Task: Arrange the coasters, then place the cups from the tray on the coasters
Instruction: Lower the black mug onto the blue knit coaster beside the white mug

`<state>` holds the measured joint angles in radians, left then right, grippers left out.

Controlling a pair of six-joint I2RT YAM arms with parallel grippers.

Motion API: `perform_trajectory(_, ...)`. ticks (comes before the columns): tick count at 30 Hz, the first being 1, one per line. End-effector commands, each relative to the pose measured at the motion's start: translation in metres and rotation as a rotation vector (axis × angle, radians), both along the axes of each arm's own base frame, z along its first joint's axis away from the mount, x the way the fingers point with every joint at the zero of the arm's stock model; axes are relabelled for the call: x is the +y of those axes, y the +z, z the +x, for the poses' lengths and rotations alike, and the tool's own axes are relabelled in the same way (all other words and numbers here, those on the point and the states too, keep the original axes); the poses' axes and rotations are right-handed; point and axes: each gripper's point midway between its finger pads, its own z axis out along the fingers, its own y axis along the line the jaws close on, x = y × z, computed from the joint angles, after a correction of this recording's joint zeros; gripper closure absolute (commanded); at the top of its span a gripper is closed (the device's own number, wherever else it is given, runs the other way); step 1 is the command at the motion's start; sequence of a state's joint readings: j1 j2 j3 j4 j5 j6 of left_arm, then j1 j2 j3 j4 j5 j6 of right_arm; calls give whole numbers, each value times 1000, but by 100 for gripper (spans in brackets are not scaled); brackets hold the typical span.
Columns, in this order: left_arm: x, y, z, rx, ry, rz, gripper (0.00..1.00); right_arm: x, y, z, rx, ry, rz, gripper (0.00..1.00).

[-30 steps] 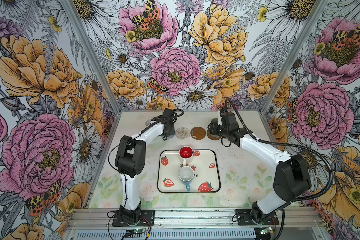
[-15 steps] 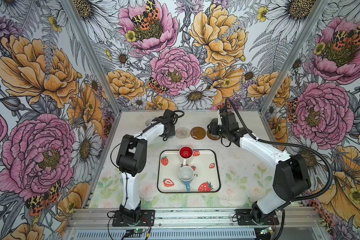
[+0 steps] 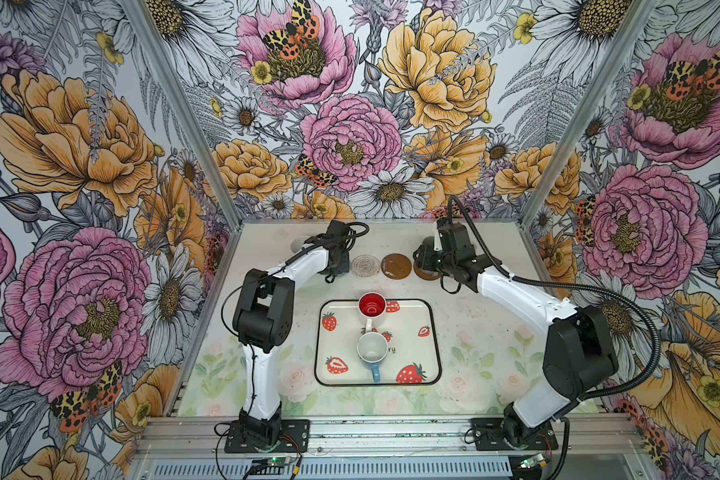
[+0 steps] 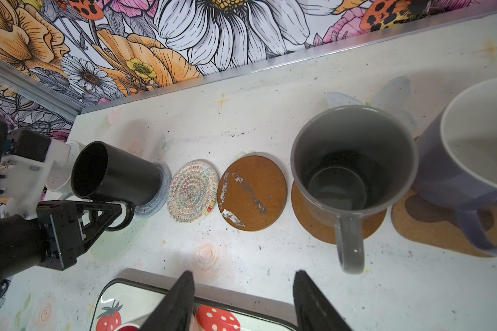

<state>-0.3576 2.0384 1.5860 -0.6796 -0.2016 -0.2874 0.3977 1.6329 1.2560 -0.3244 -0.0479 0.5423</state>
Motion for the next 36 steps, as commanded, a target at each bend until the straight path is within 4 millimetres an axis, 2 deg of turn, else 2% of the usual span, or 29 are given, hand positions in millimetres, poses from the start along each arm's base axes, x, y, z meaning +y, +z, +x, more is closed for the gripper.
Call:
perform_trajectory(1,1,19,17,-101,8,9,100,3,8,7,-15,-2,18,42)
perform_trajectory(30,-4,-4,6,-39,-13,9,100,6,9,5,-15,9,23,43)
perform_trajectory(36,-3,-6,2,-28,-13,24,82,6,10,3,-16,8,22,43)
